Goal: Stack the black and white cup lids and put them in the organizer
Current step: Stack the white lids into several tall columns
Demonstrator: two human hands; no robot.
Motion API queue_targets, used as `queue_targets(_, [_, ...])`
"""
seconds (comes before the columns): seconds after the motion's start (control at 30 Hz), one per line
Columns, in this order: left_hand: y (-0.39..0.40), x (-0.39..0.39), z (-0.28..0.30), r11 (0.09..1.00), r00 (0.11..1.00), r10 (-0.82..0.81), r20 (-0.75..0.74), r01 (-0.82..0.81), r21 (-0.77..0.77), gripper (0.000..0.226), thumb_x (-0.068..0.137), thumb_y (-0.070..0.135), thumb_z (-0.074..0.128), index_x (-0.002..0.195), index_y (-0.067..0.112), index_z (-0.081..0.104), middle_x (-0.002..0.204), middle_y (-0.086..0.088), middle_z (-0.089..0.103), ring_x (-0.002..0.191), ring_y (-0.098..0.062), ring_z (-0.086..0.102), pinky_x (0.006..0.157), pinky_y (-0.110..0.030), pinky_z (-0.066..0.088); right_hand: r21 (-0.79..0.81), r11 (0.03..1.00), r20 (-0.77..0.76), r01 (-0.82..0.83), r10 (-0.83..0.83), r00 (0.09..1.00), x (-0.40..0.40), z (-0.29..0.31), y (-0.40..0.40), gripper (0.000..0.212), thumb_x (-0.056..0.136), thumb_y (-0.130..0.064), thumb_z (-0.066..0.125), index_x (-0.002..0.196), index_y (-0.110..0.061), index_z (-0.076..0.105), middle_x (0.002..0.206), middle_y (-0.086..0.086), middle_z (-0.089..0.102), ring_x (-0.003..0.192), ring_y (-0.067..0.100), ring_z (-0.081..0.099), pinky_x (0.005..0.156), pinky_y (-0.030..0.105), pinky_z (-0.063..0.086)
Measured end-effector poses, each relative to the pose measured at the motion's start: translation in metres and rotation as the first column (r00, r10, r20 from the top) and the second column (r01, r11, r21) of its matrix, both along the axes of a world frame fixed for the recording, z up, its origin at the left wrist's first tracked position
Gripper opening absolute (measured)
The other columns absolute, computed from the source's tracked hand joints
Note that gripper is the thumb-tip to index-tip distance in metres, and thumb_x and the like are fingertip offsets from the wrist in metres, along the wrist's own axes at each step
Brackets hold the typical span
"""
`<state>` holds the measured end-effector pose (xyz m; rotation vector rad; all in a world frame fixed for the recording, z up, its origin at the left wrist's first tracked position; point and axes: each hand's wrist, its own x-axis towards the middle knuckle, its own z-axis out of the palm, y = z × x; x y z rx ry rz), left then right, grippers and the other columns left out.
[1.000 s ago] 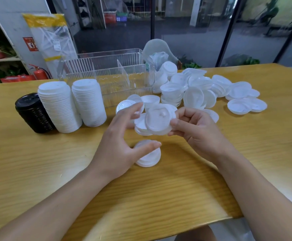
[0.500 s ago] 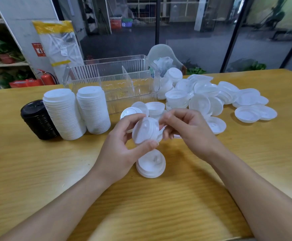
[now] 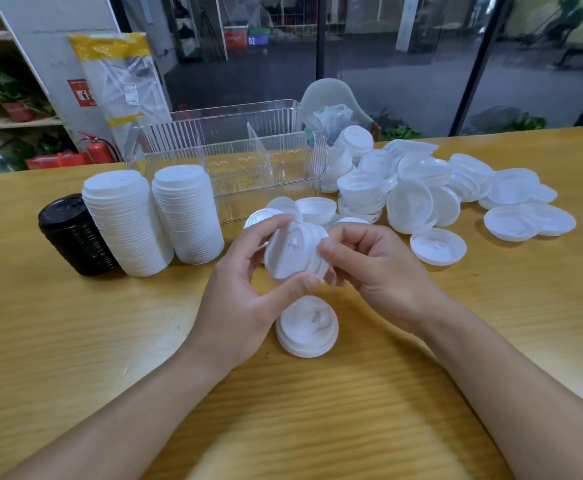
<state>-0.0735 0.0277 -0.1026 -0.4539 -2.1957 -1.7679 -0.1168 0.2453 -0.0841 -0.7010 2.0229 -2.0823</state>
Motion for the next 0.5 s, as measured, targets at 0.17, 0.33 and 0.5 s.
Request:
queue_targets(0.17, [-0.008, 0.002, 0.004, 0.998, 0.999, 0.041, -0.015, -0.041, -0.038, 0.069, 0.086, 0.040, 0.093, 0.148, 0.029, 0.063, 0.146, 0.002, 0.068, 0.140, -0.026, 0.062, 0.116, -0.053, 0.052, -0.061, 0.990, 0.011, 0.123, -0.123, 0.992, -0.008, 0.002, 0.011, 0.026, 0.105, -0.020, 0.070, 0.096, 0.005, 0.069, 0.075, 0.018, 0.060, 0.069, 0.024, 0.053, 0.066, 0.027, 0.045])
queue_targets(0.33, [-0.009, 0.021, 0.001, 0.914, 0.999, -0.011, 0.049, 0.030, -0.404, 0.070, 0.075, 0.048, 0.099, 0.136, 0.046, 0.065, 0.141, 0.023, 0.062, 0.140, -0.009, 0.056, 0.115, -0.034, 0.046, -0.125, 0.963, 0.066, 0.239, -0.232, 0.971, -0.012, -0.003, 0.022, 0.019, 0.104, -0.018, 0.072, 0.119, -0.006, 0.074, 0.075, 0.012, 0.070, 0.066, 0.023, 0.061, 0.065, 0.032, 0.049])
queue_targets(0.5, [-0.003, 0.022, -0.005, 0.848, 0.994, -0.041, 0.100, 0.087, -0.523, 0.073, 0.074, 0.054, 0.098, 0.138, 0.049, 0.064, 0.139, 0.034, 0.058, 0.141, 0.000, 0.051, 0.114, -0.022, 0.041, -0.123, 0.961, 0.065, 0.250, -0.243, 0.968, -0.011, -0.010, 0.022, 0.028, 0.103, -0.015, 0.073, 0.129, -0.003, 0.070, 0.075, 0.019, 0.068, 0.069, 0.027, 0.060, 0.066, 0.033, 0.049])
